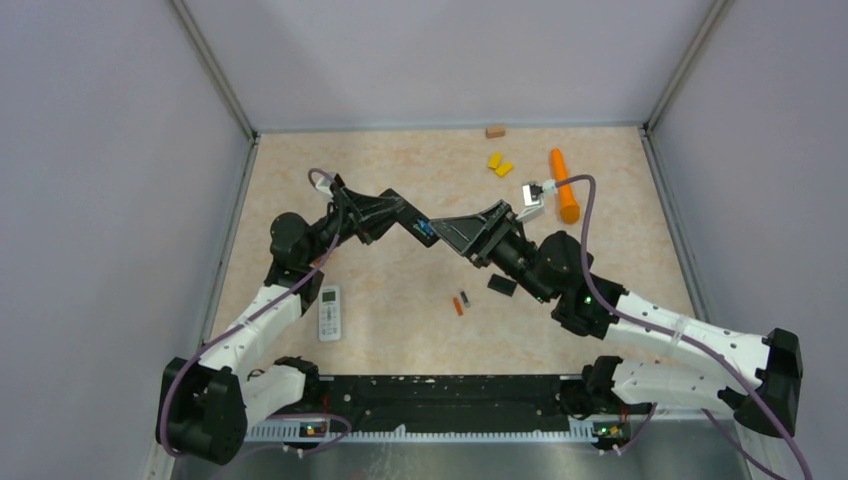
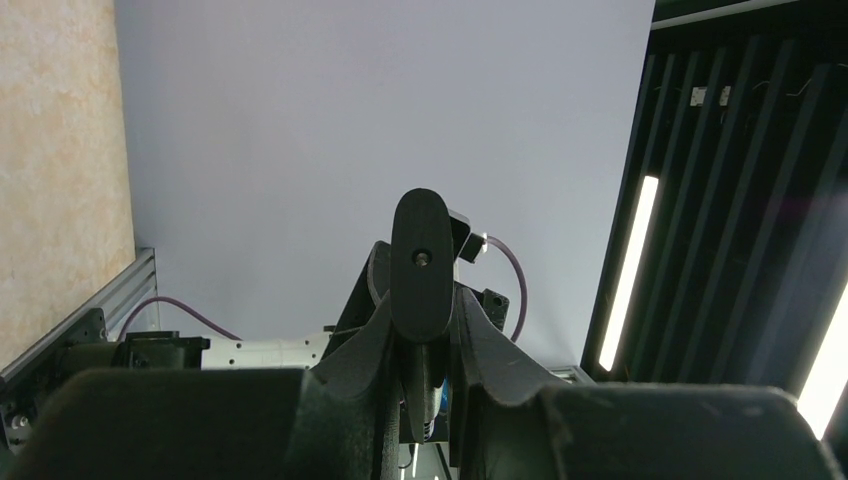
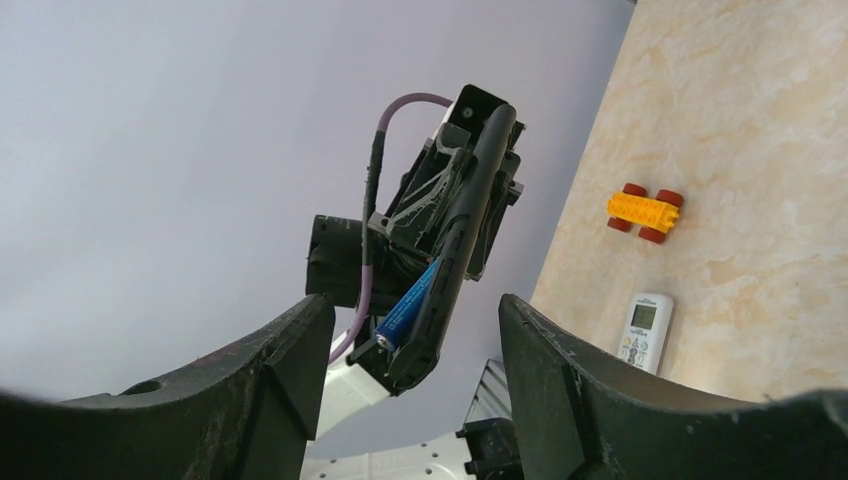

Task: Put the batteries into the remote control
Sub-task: Load the battery into the remote control.

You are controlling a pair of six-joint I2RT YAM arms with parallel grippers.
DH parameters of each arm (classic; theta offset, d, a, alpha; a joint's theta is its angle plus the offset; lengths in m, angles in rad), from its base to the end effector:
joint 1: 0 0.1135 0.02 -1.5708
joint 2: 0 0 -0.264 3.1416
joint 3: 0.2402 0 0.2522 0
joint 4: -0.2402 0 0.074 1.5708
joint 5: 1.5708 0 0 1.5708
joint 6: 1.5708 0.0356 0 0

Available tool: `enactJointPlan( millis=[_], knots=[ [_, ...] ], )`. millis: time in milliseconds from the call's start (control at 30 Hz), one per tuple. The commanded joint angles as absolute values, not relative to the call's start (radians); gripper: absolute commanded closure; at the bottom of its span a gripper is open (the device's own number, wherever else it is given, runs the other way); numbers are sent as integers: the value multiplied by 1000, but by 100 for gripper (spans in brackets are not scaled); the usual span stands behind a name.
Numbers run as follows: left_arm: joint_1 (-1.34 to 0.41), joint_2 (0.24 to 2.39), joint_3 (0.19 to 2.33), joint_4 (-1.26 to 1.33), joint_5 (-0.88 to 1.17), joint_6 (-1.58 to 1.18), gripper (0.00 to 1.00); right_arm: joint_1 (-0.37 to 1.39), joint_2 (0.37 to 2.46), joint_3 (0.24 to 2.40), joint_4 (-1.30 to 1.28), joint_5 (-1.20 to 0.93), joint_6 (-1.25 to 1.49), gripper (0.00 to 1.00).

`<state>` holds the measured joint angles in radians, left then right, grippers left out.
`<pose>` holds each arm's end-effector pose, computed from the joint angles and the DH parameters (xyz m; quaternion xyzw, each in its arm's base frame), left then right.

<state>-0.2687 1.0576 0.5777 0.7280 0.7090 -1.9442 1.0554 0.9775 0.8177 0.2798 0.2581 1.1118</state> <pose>0.2188 -0.0843 0.3084 -0.2447 0.5890 -0.7572 0.1408 0.1220 0.1969 0.3656 0.1148 0.6549 0.6157 0.4228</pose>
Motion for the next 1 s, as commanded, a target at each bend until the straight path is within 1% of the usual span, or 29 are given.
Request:
enactJointPlan(
  millis=[0,200,400,600,833,967],
  knots=[
    [-264,1049,582,807,700,-1960,100,1042,993,830,294,227,1122,37],
    [-264,1048,580,805,699,-1959,100,1041,1000,825,299,210,1120,34],
    [-264,1037,578,802,700,-1957,100,1040,1003,825,292,219,1133,34],
    [-264,1027,581,802,707,-1957,100,1024,1027,850,236,210,1181,39],
    [-264,1026,579,804,716,-1951,100,1006,1046,851,230,190,1210,42],
    [-264,1025,583,810,726,-1933,100,998,1055,852,225,180,1220,46]
  ],
)
